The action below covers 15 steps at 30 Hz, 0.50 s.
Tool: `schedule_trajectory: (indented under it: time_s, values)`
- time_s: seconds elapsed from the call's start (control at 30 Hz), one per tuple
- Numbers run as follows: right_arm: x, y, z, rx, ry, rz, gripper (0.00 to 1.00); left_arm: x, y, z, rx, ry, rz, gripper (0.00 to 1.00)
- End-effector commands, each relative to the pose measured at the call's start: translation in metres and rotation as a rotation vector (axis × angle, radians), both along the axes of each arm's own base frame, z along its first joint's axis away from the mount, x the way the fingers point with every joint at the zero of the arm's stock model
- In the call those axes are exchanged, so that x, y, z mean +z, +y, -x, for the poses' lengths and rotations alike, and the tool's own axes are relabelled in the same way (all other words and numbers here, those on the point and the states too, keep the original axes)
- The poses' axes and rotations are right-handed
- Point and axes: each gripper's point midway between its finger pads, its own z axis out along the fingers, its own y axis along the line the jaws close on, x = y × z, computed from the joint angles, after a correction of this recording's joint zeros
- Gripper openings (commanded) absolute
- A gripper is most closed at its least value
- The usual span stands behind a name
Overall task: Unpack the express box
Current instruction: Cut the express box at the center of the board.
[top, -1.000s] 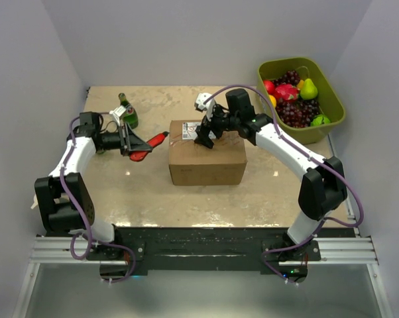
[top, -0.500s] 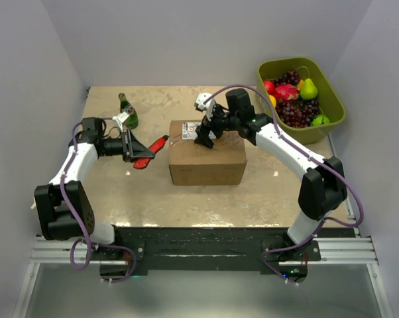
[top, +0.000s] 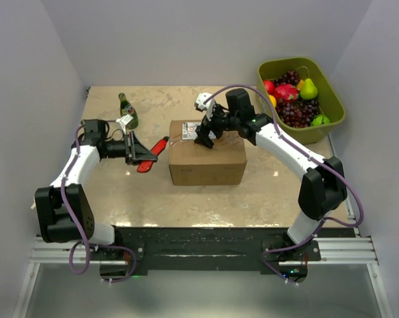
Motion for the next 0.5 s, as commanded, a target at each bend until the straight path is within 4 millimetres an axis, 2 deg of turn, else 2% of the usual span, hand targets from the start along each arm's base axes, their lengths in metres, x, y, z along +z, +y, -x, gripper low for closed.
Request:
schedule_trajectory:
  time_s: [0.0,0.47]
  values:
    - [-0.033,-0.013,-0.004,-0.042,0.036,0.100,0.99,0.021,-0.011,0.014,-0.063,-0.036,0.077,0.00]
    - [-0.032,-0.012,-0.004,-0.041,0.034,0.094,0.99,0.017,-0.019,0.029,-0.090,0.011,0.111,0.00]
